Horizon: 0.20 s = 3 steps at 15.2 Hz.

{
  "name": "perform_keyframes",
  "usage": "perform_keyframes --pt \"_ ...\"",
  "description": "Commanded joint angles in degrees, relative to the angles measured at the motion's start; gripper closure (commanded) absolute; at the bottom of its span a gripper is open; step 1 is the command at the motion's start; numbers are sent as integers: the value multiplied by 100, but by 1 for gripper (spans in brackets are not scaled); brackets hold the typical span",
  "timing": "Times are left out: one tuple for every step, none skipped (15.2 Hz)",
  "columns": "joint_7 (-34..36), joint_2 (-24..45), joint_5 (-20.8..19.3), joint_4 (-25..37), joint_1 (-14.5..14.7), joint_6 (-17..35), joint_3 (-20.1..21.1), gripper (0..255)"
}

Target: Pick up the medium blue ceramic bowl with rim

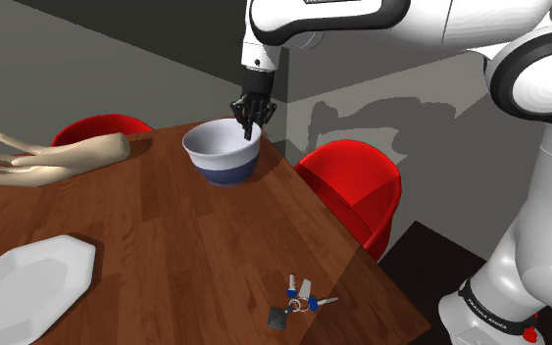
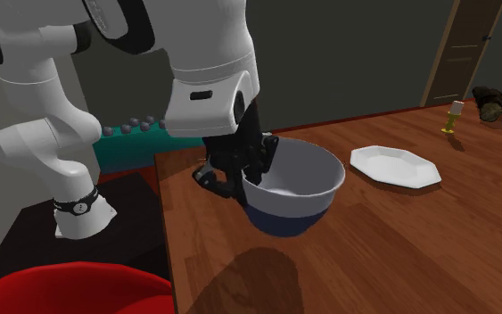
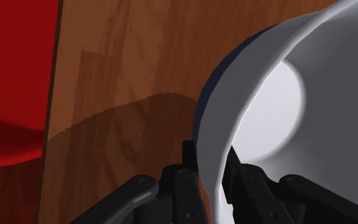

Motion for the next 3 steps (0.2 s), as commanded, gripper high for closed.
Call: perform_keyframes --pt "36 32 -8 195 2 -154 1 255" --pt "38 33 -9 207 2 -165 1 255" --pt "38 34 -9 209 2 -166 1 255"
